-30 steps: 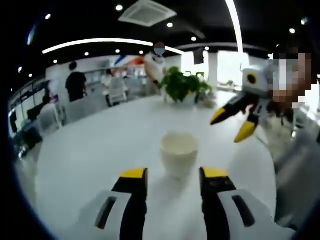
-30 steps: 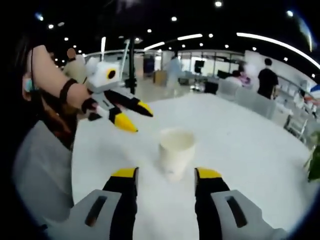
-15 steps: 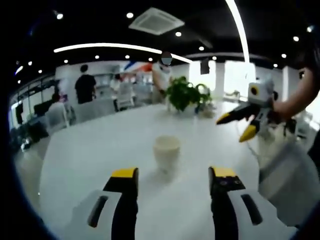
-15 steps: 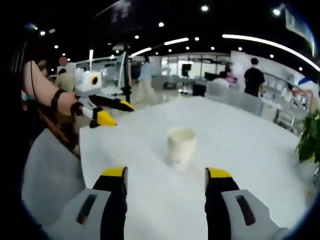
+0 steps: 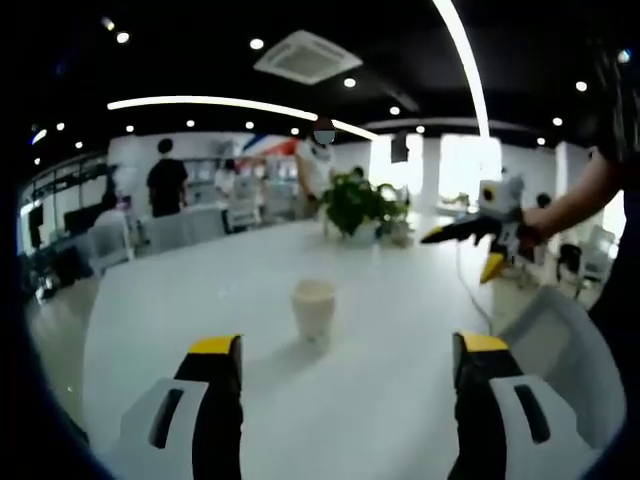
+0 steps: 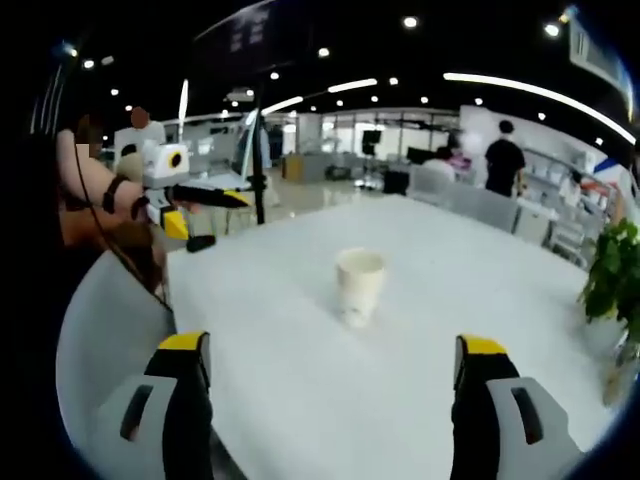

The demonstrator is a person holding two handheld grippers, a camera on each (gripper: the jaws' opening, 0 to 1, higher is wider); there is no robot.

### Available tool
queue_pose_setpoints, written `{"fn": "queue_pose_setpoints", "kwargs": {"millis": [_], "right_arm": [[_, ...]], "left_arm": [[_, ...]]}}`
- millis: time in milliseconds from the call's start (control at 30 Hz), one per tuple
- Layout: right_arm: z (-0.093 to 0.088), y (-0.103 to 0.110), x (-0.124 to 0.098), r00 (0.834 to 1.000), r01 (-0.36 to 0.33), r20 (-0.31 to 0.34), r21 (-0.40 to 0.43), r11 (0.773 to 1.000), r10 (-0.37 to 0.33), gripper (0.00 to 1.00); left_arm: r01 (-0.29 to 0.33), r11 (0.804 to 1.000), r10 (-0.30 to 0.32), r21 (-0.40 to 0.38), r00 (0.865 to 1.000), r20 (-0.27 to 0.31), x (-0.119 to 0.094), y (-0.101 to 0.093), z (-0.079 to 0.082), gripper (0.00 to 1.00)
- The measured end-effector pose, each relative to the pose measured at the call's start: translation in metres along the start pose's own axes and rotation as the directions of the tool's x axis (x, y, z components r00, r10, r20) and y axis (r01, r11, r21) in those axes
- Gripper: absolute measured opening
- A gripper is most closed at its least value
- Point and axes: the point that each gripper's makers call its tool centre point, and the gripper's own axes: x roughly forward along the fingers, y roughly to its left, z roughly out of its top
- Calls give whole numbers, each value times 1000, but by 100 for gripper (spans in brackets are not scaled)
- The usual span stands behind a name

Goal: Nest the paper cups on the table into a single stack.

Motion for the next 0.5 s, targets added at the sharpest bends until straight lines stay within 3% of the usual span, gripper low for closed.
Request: {"fn": "queue_pose_setpoints", "kwargs": {"millis": [100, 167, 333, 500], "right_arm": [[-1, -9, -7, 1000, 6, -8, 3, 1000, -6, 100], [-1, -14, -11, 1000, 6, -21, 4, 1000, -6, 100], [15, -19, -25, 1000, 22, -4, -44, 999, -22, 100], [15, -15, -24, 1000, 23, 1, -68, 997, -23, 100]], "left_arm": [[-17, 999, 17, -35, 1000, -1, -6, 8, -2, 98], [-25, 999, 25, -32, 1000, -13, -11, 13, -4, 98], [-57, 998, 57, -18, 998, 16, -28, 26, 9, 98], [-60, 998, 60, -28, 998, 1, -32, 29, 4, 98]]}}
